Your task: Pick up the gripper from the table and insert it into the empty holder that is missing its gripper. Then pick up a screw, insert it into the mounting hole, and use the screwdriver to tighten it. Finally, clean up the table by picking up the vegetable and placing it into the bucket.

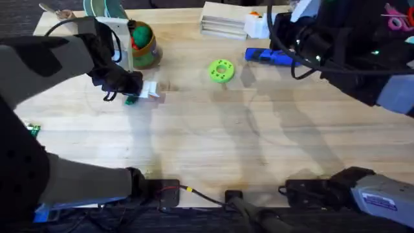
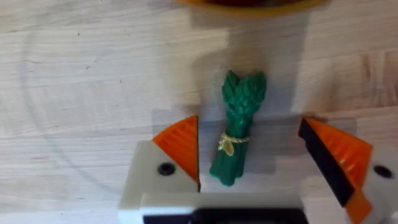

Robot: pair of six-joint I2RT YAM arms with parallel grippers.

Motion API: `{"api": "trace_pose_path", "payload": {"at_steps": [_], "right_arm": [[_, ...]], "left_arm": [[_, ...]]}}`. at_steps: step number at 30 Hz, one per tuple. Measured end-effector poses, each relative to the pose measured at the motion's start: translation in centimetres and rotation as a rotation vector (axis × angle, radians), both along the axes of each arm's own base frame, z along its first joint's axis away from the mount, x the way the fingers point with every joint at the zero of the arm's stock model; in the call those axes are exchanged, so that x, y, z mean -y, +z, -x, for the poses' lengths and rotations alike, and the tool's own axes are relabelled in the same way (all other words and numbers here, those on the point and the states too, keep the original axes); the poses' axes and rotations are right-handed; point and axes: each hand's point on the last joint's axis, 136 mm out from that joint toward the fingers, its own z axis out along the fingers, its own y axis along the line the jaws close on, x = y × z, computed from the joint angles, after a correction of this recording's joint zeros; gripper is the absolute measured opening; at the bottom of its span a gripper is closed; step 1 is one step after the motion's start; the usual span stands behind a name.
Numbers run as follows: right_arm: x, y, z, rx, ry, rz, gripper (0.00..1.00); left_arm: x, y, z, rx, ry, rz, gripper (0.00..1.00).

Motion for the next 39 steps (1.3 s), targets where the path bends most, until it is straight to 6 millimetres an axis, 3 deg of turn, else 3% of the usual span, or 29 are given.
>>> {"api": "trace_pose_path", "payload": {"at_steps": [4,8,12,20,31,34,39], "right_arm": [[0.0,0.0,0.0,0.0,0.0,0.0,0.993],[0.0,0.0,0.0,0.001,0.0,0.0,0.993],[0.0,0.0,0.0,0.0,0.0,0.0,0.993],[0.0,0.0,0.0,0.0,0.0,0.0,0.993],[0.0,0.0,0.0,0.0,0.0,0.0,0.993],[0.0,0.0,0.0,0.0,0.0,0.0,0.994],[0.0,0.0,0.0,0.0,0.0,0.0,0.994]], "left_arm": [[0.0,0.0,0.0,0.0,-0.003,0.002,0.974],[0.4,-0.1,-0.3,0.008,-0.012,0.021,0.661],[0.4,-0.1,-0.4,0.015,-0.012,0.021,0.487],[0.6,0.1,-0.7,0.024,-0.015,0.03,0.036],[0.6,0.8,-0.3,0.031,-0.014,0.024,0.018],[0.5,2.5,-0.2,0.073,-0.012,0.008,0.017],[0.3,7.6,-0.6,0.232,-0.013,-0.028,0.015]]}}
